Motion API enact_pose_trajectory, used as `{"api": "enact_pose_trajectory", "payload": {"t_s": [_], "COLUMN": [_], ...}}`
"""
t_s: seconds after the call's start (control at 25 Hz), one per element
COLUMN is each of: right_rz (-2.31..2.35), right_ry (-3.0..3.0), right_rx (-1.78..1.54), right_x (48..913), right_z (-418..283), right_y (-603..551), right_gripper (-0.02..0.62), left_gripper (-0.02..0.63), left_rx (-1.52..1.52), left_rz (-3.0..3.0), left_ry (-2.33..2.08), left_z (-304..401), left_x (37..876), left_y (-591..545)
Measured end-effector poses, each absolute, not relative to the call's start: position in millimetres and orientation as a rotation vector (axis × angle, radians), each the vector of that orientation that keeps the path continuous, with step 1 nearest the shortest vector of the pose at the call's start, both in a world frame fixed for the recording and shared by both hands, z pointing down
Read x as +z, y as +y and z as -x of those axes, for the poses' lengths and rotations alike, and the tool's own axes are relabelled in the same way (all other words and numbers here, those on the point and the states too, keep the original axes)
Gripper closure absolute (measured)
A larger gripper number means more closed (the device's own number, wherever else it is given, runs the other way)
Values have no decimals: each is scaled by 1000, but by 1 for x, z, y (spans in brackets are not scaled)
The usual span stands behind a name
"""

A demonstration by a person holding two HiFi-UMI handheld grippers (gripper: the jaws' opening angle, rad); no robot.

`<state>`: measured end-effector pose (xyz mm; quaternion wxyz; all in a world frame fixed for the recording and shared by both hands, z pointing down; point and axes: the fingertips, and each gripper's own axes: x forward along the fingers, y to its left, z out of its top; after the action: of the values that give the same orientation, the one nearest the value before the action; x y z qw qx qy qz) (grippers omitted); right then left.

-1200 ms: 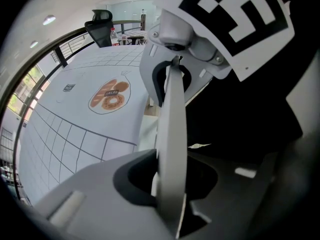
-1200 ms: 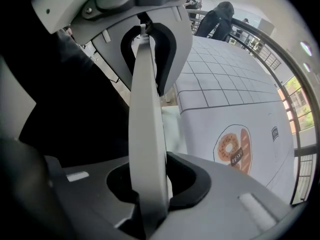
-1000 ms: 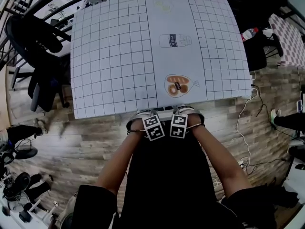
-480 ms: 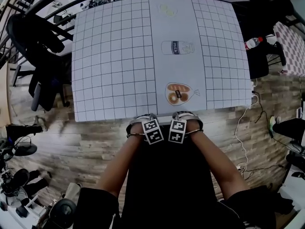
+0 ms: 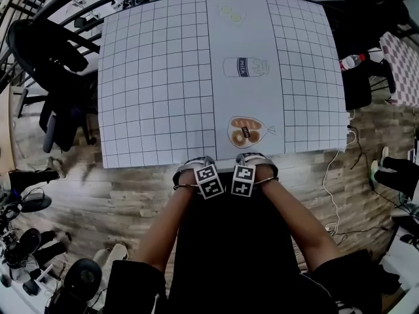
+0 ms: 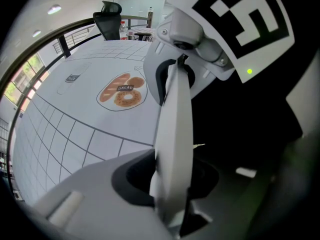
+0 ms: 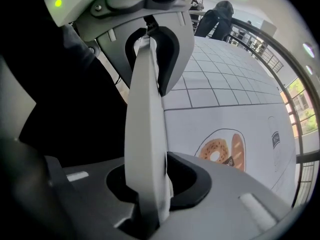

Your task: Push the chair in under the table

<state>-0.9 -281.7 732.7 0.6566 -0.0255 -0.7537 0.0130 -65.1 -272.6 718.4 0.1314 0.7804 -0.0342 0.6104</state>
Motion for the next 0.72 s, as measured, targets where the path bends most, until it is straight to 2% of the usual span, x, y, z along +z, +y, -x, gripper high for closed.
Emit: {"api": "enact_pose_trajectory", "payload": {"t_s": [0.32, 0.56, 0.72], "right_rz": [77, 65, 71], "right_ry": [-1704, -1708, -1698], "right_rx": [9, 15, 8], "right_x": [740, 745, 746], "right_z": [2, 3, 0], "right_y": [-284, -283, -282], "right_gripper": [489, 505, 486], "left_gripper": [492, 488, 457], "left_rx": [1771, 1770, 1751], "left_rz": [-2271, -2266, -2264], "left_ry": [-94, -110, -135], "left_z": [66, 67, 66], "left_x": [726, 731, 732], "left_y": [-273, -272, -274]}}
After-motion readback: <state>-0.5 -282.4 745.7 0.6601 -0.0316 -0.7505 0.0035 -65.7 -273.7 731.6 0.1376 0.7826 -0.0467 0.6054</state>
